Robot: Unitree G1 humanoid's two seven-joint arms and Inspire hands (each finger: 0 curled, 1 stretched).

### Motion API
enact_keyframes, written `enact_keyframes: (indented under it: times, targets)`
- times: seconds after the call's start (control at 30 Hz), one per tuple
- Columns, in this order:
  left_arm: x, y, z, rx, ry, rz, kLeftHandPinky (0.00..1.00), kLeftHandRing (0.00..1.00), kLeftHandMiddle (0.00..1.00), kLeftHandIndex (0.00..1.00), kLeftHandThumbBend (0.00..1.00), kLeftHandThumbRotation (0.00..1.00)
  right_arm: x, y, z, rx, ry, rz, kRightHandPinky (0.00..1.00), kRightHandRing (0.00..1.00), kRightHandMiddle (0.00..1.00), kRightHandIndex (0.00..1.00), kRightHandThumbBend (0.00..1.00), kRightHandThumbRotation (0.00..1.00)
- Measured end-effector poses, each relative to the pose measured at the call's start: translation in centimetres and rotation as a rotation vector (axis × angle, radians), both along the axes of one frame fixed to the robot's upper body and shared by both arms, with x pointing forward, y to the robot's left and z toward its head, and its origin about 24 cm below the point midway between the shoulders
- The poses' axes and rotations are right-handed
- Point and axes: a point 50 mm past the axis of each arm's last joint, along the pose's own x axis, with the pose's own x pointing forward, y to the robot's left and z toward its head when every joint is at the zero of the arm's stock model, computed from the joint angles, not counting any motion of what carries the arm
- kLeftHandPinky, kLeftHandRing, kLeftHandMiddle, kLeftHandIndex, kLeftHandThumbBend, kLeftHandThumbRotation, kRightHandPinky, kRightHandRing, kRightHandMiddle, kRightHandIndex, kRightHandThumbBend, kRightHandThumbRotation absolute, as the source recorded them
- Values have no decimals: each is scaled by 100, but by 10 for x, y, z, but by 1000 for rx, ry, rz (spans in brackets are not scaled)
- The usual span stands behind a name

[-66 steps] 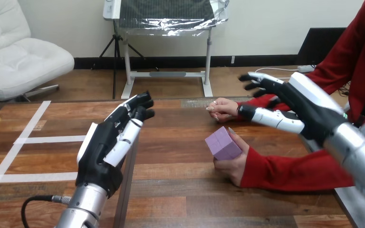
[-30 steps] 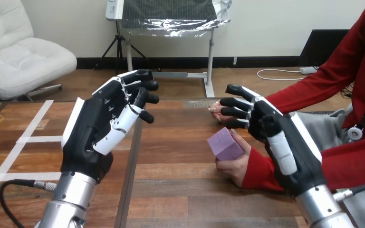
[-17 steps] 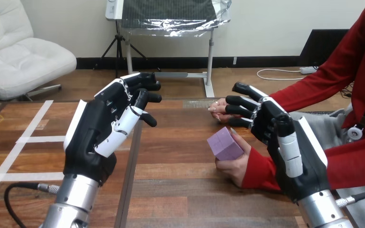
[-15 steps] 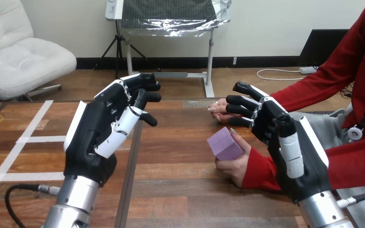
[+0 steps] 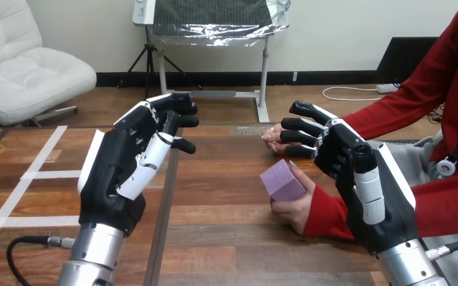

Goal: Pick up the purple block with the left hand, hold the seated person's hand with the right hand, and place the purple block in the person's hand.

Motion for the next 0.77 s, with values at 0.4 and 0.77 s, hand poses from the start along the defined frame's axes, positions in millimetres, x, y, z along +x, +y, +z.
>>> enact_keyframes:
  times: [0.4,0.77]
  targets:
    - [-1,0,2,0,-20,3,41,66,68,64,23,46,-1,1,1,-4,-4,13,69,75,78,82,83,100]
    - [-1,0,1,-3,-19,-3,41,66,68,64,24,46,-2,2,0,-3,0,13,69,75,78,82,84,100]
